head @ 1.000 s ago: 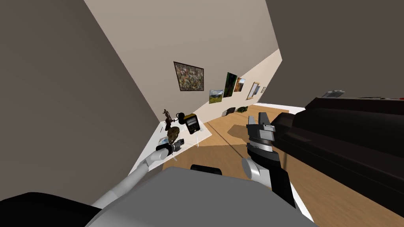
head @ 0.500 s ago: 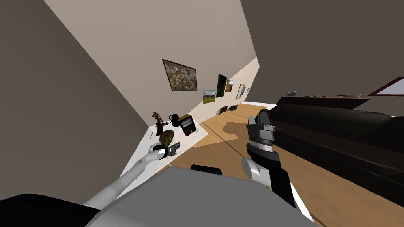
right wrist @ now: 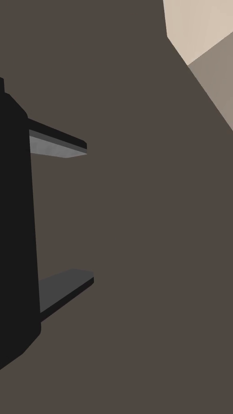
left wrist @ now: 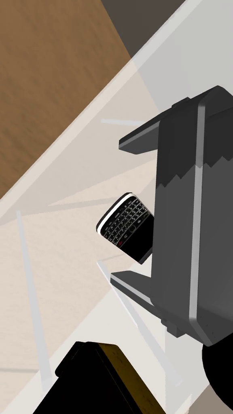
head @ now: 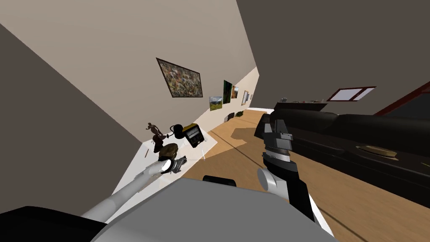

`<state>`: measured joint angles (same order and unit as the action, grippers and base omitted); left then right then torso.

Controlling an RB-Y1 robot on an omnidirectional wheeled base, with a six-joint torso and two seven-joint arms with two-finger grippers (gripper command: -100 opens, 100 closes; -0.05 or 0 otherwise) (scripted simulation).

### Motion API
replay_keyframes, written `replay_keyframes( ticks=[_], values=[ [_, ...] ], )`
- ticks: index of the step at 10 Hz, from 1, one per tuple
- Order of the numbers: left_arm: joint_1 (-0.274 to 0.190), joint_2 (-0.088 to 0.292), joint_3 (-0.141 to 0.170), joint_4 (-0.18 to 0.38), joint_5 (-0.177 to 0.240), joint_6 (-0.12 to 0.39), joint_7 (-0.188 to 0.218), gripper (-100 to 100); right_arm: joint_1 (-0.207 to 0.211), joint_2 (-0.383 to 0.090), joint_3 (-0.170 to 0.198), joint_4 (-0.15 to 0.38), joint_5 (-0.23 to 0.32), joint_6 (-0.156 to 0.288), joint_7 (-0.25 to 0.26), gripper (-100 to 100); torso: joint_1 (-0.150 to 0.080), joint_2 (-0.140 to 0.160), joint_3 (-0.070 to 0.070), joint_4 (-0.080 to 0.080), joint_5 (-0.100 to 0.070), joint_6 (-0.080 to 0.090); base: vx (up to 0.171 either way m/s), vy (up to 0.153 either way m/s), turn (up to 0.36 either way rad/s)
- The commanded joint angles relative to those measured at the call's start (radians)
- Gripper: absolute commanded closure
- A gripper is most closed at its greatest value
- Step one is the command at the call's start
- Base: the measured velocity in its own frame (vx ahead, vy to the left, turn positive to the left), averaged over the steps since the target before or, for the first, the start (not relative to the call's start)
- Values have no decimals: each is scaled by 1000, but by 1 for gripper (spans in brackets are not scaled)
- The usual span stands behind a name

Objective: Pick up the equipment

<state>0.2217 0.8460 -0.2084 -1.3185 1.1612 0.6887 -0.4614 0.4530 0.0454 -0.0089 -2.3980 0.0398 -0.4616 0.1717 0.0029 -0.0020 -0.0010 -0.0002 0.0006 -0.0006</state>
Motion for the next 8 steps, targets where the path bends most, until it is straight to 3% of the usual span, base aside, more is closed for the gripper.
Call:
replay_keyframes(
  ticks=[1,2,8],
  values=[
    [-3,10,-4,49,25,17,-29,-100,0,0,0,0,0,0,0,0,0,0,0,0,0,0,-7,32,-285],
    [-3,10,-4,49,25,17,-29,-100,0,0,0,0,0,0,0,0,0,0,0,0,0,-1,-5,16,-64],
    [-2,85,-34,241,106,125,-134,-100,0,0,0,0,0,0,0,0,0,0,0,0,0,0,0,29,-346]
  ],
)
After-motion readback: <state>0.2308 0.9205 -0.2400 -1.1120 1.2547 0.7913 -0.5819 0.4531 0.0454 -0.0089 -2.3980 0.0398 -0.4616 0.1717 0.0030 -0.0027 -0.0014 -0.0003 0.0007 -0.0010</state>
